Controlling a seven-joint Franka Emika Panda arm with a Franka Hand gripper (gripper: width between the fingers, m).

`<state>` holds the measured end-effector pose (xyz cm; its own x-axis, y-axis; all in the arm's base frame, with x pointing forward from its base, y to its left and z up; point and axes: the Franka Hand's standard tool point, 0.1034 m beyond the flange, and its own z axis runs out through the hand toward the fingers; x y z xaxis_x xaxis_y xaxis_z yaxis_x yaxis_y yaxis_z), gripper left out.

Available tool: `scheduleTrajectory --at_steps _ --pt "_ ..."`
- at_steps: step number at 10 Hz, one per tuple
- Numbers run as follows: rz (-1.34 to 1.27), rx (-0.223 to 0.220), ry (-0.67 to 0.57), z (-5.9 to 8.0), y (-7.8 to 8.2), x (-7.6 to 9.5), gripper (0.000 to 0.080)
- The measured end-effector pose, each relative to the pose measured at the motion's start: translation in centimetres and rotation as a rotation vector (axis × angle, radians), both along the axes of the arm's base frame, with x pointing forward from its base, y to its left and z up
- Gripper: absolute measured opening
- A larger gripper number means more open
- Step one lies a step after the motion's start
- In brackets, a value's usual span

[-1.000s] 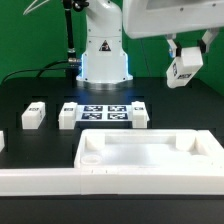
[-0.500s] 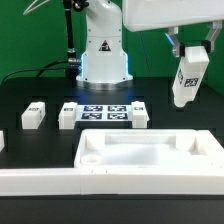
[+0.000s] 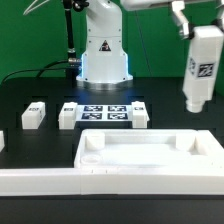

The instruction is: Assemble desk

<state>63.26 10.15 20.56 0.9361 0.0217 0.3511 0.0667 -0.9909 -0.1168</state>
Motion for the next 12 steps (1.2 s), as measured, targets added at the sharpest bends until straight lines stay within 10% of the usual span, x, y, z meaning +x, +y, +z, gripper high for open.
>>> scheduleTrajectory --at_steps 12 --pt "0.058 -0.029 -0.134 -5.0 -0.5 1.2 0.0287"
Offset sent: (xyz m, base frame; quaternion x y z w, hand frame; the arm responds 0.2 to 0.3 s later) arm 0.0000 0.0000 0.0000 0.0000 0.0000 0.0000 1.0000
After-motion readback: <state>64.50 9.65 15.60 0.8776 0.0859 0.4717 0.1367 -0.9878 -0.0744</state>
